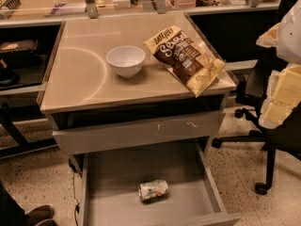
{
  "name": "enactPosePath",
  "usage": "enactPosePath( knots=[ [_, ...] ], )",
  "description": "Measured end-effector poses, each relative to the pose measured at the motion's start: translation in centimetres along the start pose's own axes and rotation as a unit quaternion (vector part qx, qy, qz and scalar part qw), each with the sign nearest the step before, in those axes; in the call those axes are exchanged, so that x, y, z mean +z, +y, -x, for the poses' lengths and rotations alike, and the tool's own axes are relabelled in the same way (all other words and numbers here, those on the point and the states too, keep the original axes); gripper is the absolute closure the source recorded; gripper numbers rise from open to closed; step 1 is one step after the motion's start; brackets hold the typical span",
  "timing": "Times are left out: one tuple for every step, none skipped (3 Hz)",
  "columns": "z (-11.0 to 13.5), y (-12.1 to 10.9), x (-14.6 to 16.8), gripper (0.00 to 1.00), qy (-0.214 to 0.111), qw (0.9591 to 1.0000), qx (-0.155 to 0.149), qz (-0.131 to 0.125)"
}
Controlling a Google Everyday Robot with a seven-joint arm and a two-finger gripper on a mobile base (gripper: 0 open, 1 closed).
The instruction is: Pick 7up can from middle drawer and place on counter
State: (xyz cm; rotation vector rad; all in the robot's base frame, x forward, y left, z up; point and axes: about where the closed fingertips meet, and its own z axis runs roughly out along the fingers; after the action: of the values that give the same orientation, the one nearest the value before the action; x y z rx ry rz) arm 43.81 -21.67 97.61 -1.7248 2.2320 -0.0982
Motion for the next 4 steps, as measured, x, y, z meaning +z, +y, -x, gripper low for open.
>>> enactPosePath(
  knots=[
    [0.0,0.0,0.0,0.00,0.000,1.0000,0.000,0.000],
    [0.5,1.2,2.3,0.00,-0.008,0.9999,-0.010,0.003],
    [2.1,3.8,7.5,0.00,-0.031,0.9989,-0.026,0.025],
    [3.7,6.9,14.5,0.00,-0.054,0.9956,-0.043,0.063]
  ],
)
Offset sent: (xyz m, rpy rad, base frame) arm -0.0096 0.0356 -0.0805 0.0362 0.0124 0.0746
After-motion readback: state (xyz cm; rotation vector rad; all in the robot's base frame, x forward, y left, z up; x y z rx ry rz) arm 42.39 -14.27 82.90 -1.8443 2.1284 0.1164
